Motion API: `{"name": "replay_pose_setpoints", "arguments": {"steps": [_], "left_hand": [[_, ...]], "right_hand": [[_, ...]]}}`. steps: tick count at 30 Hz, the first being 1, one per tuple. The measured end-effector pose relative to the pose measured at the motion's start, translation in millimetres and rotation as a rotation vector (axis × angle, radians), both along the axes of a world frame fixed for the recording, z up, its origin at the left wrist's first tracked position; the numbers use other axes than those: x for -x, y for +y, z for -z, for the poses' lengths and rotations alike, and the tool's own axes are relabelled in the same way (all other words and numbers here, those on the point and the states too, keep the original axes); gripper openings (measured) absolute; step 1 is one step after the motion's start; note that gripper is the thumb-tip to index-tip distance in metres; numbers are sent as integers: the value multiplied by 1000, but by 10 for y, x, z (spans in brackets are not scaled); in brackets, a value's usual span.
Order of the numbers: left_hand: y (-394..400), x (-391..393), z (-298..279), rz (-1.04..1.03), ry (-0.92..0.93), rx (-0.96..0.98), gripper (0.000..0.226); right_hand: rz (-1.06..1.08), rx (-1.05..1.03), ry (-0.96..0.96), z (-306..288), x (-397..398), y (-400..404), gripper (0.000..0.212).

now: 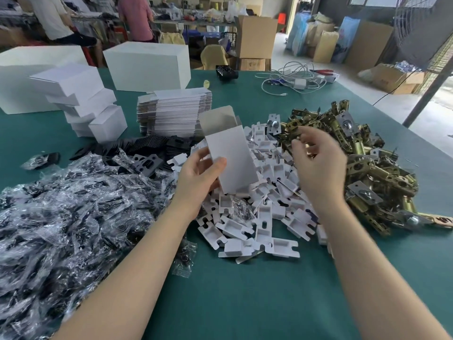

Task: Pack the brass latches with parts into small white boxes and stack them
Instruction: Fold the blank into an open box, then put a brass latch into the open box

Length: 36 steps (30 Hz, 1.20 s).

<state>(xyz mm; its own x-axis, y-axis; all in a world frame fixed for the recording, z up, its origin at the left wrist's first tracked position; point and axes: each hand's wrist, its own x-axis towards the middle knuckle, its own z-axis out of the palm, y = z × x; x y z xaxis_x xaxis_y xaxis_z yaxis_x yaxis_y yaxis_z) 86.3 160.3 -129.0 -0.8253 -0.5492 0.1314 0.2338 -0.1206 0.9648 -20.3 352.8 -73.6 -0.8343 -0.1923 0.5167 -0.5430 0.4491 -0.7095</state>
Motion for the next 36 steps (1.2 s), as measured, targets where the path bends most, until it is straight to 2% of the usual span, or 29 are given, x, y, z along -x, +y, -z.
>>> {"name": "replay_pose_setpoints", "arguments": {"steps": [2, 5, 8, 12, 14, 18, 22, 25, 28, 30, 33, 36], "left_hand": [[4, 8, 14, 0, -7, 9, 37], [3, 27, 29, -6, 4, 2, 31], [-2, 30, 14, -4, 2, -19, 28], [2, 19, 8, 26, 4, -4, 32], [5, 8, 8, 37, 5, 11, 41], [23, -2, -1, 49, -4, 25, 56], [10, -8, -4, 57, -1, 37, 57], [10, -6, 1, 58, 1, 21, 54], [1, -3, 13, 65, -6, 24, 50], [0, -4, 9, 69, -4, 27, 52], [16, -19, -22, 75, -4, 30, 55], [24, -30, -35, 89, -7, 43, 52]], "right_hand": [[100, -346, 43, -235, 243, 159, 30], [232, -953, -19, -511, 523, 397, 19], [230, -1272, 21, -638, 635, 528, 13], [99, -1601, 151, -566, 683, 581, 28], [17, -1651, 235, -506, 712, 597, 26], [-42, -1774, 430, -373, 685, 549, 8], [-28, -1825, 410, -355, 634, 456, 5], [-63, -1710, 356, -469, 689, 474, 17], [-104, -1366, 208, -597, 827, 593, 44], [-140, -1255, 192, -616, 856, 666, 48], [-189, -1293, 216, -474, 812, 721, 39], [-166, -1369, 385, -278, 782, 735, 49]]}}
